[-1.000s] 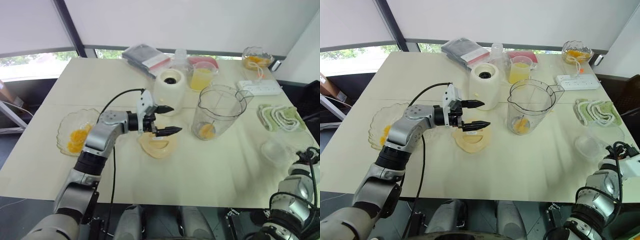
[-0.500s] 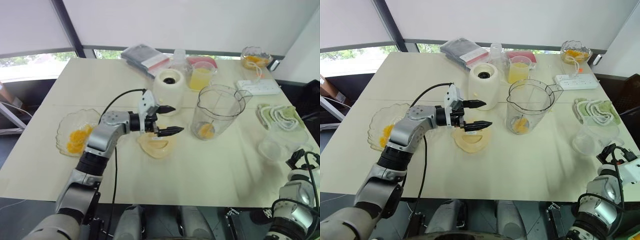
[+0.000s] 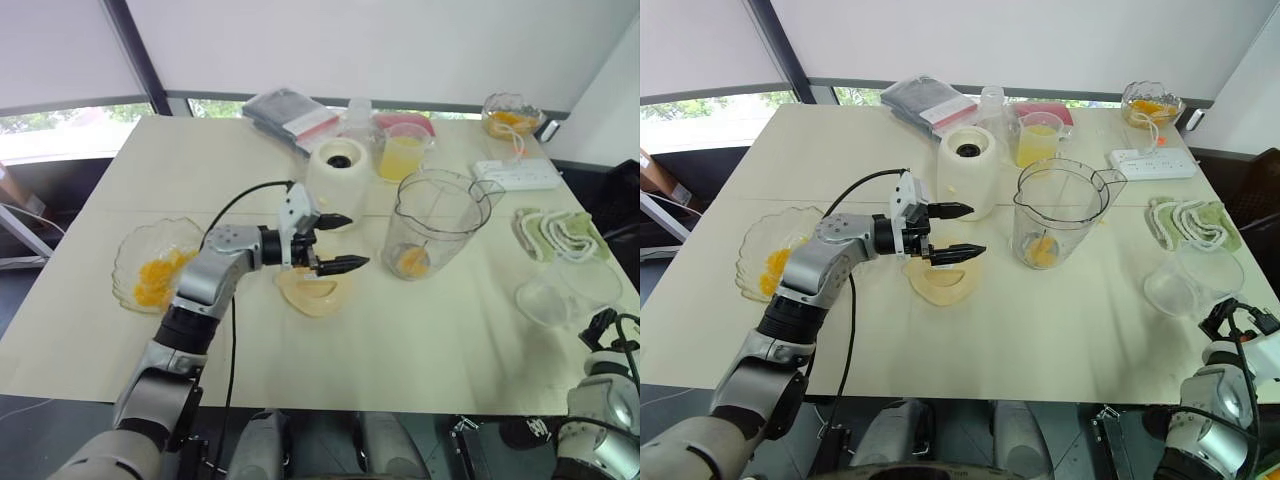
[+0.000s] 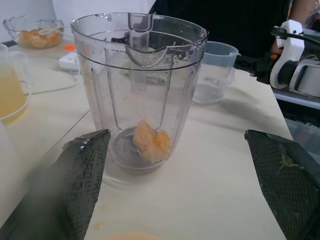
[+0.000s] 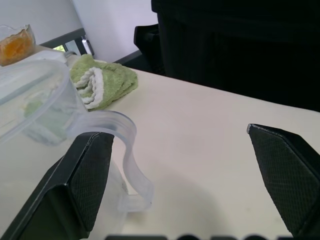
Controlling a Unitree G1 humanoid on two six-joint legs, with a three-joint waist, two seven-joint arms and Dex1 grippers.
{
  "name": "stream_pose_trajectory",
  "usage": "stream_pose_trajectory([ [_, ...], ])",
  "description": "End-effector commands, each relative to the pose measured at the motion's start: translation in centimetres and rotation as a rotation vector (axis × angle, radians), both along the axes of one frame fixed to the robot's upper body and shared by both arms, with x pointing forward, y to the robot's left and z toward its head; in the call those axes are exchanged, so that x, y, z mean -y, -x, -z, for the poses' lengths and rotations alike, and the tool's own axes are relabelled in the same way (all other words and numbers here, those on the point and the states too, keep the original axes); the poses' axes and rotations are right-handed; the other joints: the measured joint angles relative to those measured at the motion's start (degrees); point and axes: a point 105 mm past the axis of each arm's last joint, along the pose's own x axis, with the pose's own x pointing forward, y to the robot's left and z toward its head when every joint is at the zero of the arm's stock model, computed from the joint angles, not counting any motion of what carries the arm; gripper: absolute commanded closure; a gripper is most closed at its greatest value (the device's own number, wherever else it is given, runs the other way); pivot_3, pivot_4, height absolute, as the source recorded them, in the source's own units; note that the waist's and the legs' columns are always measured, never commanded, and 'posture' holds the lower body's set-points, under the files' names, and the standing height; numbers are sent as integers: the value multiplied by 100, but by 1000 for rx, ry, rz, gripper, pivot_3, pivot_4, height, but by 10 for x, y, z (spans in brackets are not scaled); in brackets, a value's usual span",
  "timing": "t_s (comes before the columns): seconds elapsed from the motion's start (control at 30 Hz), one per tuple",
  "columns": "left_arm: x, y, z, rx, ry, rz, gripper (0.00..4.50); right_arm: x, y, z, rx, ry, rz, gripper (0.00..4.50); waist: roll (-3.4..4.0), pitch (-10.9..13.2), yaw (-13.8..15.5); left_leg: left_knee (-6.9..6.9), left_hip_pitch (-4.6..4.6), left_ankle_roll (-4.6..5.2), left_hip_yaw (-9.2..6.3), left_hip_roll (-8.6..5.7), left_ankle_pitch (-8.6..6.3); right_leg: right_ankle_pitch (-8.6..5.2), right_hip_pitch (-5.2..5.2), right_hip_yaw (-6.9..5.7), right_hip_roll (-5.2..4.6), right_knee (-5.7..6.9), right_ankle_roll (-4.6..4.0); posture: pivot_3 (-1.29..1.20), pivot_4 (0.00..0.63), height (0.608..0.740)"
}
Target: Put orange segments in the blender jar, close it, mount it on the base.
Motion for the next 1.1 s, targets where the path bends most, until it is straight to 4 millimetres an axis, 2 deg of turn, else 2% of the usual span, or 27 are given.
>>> stream_pose_trajectory([
  [0.03, 4, 4, -7, 45, 15, 23, 0, -6, 4, -14, 33, 32, -8, 64, 0, 0, 1, 0, 0, 0, -1, 1, 0, 0, 0, 0, 1, 0, 0, 0, 150, 740],
  [0.23, 5, 3, -6, 40, 14, 29, 0, -18, 13, -13, 11, 33, -32, 64, 0, 0, 4, 0, 0, 0, 0, 2, 0, -1, 0, 0, -1, -1, -2, 0, 150, 740],
  [0.43, 1, -3, -5, 32, -15, 33, 0, -52, 26, -22, -50, 112, -179, 64, 0, 0, 6, 0, 0, 0, -3, 4, 0, -2, 0, -2, 1, -1, -3, 0, 150, 740],
  [0.57, -2, -7, -8, 36, -42, 50, 0, -94, 29, -36, -122, 181, -433, 64, 0, 0, 17, 0, -1, 0, -3, 7, 0, -3, 0, -2, -3, -2, -4, 0, 150, 740],
  [0.63, -5, -9, -9, 39, -70, 63, 0, -121, 32, -51, -140, 215, -608, 64, 0, 0, 23, 0, -2, 0, -4, 10, 0, -4, 0, -3, -2, -5, -4, 0, 150, 740],
  [0.8, -16, -16, -17, 48, -135, 86, 0, -174, 33, -87, -154, 287, -946, 64, -10, 6, 37, -2, -8, 0, -7, 12, -1, -8, 0, -8, -3, -11, -1, 0, 150, 740],
  [0.93, -36, -24, -18, 46, -239, 104, 0, -205, 28, -104, -156, 324, -1166, 64, -43, 20, 31, 1, -7, 0, -6, 10, -1, -7, 1, -9, -3, -13, -3, 0, 150, 740],
  [1.1, -54, -25, -9, 15, -410, 195, 0, -231, 17, -115, -161, 374, -1343, 64, -62, 31, 41, 5, -6, 0, -3, 4, -1, -6, 3, -8, -4, -16, -5, 0, 150, 740],
])
